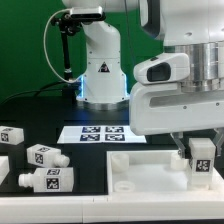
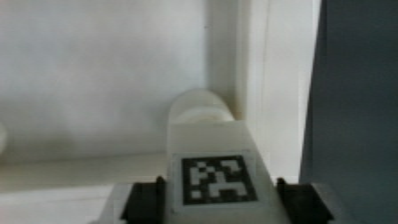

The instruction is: Assemble one leg

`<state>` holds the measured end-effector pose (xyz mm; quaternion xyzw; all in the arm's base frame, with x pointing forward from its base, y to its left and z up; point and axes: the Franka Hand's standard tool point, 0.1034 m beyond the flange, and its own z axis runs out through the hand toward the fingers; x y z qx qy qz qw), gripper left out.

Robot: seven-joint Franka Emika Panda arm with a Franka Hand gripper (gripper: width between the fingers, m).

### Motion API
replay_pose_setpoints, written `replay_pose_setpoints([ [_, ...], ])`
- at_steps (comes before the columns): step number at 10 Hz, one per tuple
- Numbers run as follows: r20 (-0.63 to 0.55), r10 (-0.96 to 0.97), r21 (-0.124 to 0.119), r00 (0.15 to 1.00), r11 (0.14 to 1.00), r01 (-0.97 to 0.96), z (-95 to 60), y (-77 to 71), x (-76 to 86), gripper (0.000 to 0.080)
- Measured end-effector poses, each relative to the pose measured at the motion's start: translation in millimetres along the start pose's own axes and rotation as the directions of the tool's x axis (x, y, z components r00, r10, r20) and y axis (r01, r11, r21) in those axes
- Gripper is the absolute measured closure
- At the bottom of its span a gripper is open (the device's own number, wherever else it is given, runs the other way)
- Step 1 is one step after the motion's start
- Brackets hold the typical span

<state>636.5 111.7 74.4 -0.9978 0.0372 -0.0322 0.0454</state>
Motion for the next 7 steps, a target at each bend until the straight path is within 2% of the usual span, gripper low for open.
replay_pose_setpoints([
  [1,0.0,0.106,0.001,0.994,0.994,-0.106,0.0,0.1,0.0,0.0514],
  [2,-0.01,0.202,0.005,0.979,0.979,-0.202,-0.3,-0.3,0.2,0.0514],
  [4,-0.031,0.539,-0.004,0.842,0.842,-0.539,1.3,-3.1,-5.9,0.0514],
  [6,0.002,0.815,0.036,0.579,0.579,-0.815,0.9,-1.8,-0.8,0.0514],
  [7,0.018,0.919,0.043,0.395,0.394,-0.918,1.0,-3.0,-0.3,0.0514],
])
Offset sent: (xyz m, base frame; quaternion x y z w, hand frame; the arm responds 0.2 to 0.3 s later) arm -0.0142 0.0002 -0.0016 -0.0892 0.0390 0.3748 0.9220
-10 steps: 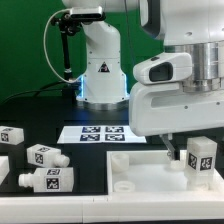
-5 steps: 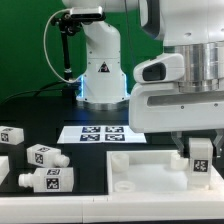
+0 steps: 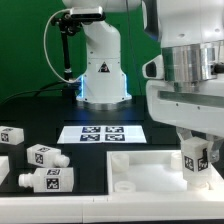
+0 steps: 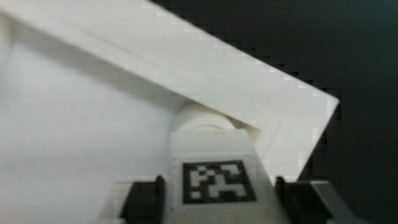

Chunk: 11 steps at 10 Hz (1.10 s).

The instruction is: Assemble one leg

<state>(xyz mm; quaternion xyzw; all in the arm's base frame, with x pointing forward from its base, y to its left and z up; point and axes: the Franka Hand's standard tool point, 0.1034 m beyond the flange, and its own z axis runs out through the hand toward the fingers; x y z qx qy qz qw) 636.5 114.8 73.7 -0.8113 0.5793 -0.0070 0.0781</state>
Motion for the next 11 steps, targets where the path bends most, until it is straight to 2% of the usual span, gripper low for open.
replay_pose_setpoints([
  [1,-0.002,0.082,0.001,0.997,0.997,-0.082,0.2,-0.1,-0.9,0.0514],
  [2,-0.001,0.087,0.001,0.996,0.996,-0.087,0.4,0.0,-0.7,0.0514],
  [3,-0.001,0.078,0.001,0.997,0.997,-0.078,0.5,0.0,-0.8,0.0506],
  [4,-0.006,-0.023,-0.004,1.0,1.0,0.023,0.1,0.0,0.2,0.0506],
  [5,-0.009,-0.26,-0.008,0.966,0.966,0.26,-1.7,-2.2,2.4,0.0332],
  [6,-0.006,-0.455,-0.008,0.89,0.89,0.455,-1.6,-2.4,1.6,0.0194],
  [7,-0.003,-0.556,-0.01,0.831,0.831,0.556,-1.0,-1.8,0.6,0.0194],
  [8,-0.003,-0.613,-0.01,0.79,0.79,0.613,-1.1,-1.8,1.1,0.0159],
  [10,-0.003,-0.703,-0.012,0.711,0.711,0.703,-1.0,-1.8,1.3,0.0152],
  [11,-0.013,-0.84,-0.034,0.542,0.542,0.839,-1.7,-3.7,2.2,0.015],
])
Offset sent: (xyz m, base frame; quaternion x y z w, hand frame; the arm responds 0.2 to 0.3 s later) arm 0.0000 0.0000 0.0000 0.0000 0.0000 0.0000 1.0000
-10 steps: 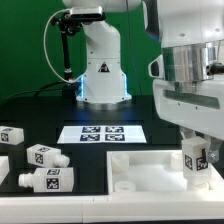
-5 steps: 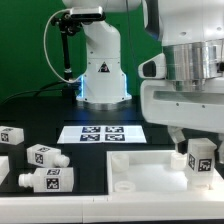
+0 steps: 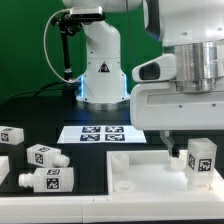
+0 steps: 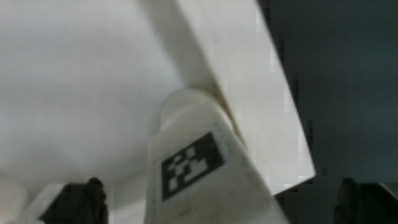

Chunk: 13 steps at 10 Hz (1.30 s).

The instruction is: Assemble one leg

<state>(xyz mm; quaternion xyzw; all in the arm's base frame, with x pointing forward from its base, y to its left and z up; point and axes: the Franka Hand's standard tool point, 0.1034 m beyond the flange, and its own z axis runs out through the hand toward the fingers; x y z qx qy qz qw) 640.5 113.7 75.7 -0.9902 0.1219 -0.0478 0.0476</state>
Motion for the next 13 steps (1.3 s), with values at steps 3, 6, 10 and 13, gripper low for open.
replay_pose_setpoints([
  [3,-0.009,-0.009,0.003,1.0,1.0,0.009,-0.5,-1.2,1.4,0.0163],
  [6,-0.004,0.2,0.008,0.98,0.98,-0.2,0.1,0.7,0.9,0.0503],
  [10,-0.001,0.688,0.016,0.726,0.726,-0.688,1.7,-0.9,-3.4,0.0506],
  [13,0.06,0.946,0.056,0.318,0.315,-0.947,3.8,-6.3,-3.9,0.0505],
])
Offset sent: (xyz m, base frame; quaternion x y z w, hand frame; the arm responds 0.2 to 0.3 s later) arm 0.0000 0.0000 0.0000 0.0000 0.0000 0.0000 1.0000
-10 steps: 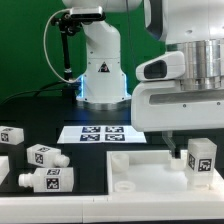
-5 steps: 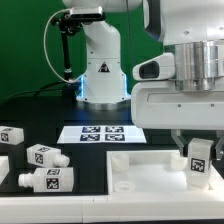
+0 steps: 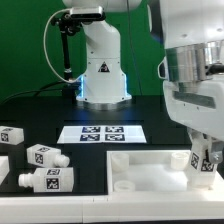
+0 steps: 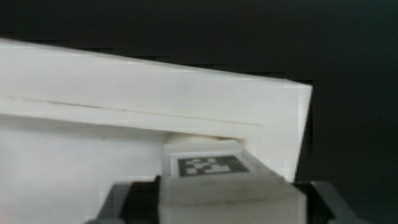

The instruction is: Assemble one leg

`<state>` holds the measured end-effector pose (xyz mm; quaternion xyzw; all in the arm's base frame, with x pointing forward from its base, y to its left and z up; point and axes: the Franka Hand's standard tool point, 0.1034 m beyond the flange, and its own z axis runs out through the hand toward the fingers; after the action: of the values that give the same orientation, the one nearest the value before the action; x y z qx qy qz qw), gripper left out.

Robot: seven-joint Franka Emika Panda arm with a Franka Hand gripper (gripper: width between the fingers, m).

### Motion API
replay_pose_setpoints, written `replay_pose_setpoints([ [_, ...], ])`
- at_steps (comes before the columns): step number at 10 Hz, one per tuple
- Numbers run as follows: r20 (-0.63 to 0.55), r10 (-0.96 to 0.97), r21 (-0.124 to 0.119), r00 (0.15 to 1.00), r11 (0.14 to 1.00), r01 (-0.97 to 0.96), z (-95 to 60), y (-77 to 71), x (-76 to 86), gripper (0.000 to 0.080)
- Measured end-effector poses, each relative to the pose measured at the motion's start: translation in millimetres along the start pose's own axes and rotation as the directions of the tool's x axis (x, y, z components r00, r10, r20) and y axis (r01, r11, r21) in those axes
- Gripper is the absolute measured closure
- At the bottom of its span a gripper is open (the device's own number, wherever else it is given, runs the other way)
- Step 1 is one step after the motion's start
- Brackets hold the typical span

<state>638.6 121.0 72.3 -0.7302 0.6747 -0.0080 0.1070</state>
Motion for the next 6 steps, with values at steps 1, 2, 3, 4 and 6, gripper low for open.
replay_pose_setpoints([
  [1,0.001,0.04,-0.001,0.999,0.999,-0.04,0.1,0.1,-1.3,0.0505],
  [2,0.001,0.015,-0.001,1.0,1.0,-0.015,0.1,0.1,-1.0,0.0506],
  [3,0.001,-0.034,-0.002,0.999,0.999,0.034,0.4,0.3,-1.1,0.0506],
  [4,-0.004,-0.188,-0.006,0.982,0.982,0.188,0.8,1.0,-0.7,0.033],
  [6,-0.015,-0.564,0.004,0.826,0.826,0.564,-0.1,-2.8,6.5,0.0213],
])
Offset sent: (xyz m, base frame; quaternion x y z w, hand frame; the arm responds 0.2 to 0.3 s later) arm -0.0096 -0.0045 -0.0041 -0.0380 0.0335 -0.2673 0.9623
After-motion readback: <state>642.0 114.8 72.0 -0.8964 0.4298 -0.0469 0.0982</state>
